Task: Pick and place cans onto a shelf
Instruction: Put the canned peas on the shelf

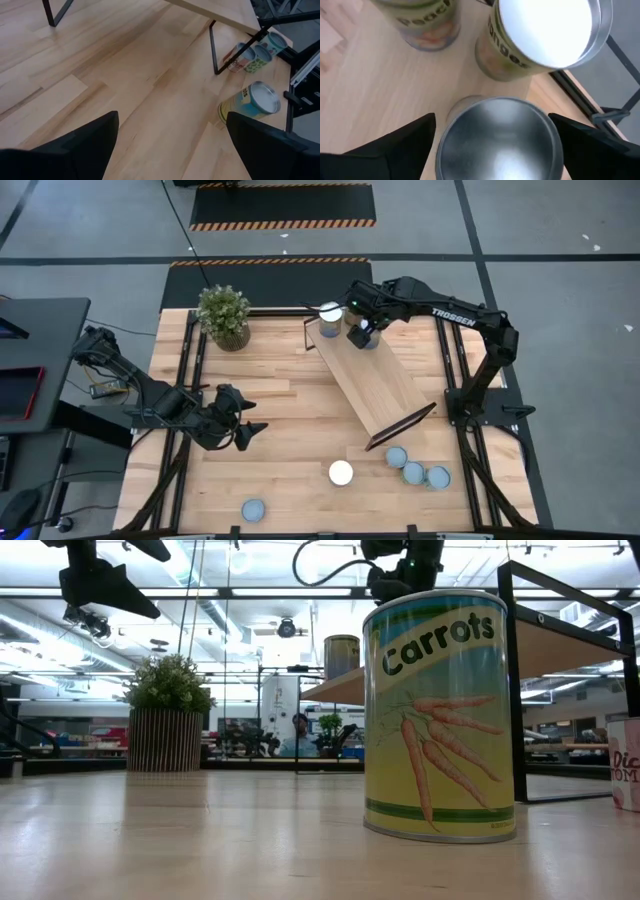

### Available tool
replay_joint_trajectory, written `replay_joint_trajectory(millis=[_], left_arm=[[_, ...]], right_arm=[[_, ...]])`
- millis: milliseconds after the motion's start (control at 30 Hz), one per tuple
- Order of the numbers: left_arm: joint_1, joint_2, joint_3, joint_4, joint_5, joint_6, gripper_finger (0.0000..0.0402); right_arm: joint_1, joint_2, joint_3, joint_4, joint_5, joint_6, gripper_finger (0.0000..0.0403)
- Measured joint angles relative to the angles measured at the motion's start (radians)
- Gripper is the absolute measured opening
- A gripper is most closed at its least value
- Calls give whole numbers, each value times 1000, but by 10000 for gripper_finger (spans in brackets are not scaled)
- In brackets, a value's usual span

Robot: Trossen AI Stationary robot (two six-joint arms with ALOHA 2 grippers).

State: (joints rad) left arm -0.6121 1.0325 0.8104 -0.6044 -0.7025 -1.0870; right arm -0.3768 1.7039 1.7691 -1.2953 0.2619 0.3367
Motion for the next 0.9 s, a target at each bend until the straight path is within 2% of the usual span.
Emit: replay_joint_trajectory(millis=[300,467,667,900], left_arm=[[0,0,0,2,10,0,375],[0,0,0,5,51,-1,375],[0,0,0,9,52,0,375],[20,0,0,9,52,0,375]], right_arm=[[20,-4,96,-13,44,-8,392],[92,-6,162,-134,69,-8,391],[191,-8,151,-257,187,-9,391],[187,-6,65,-256,259,-10,391]])
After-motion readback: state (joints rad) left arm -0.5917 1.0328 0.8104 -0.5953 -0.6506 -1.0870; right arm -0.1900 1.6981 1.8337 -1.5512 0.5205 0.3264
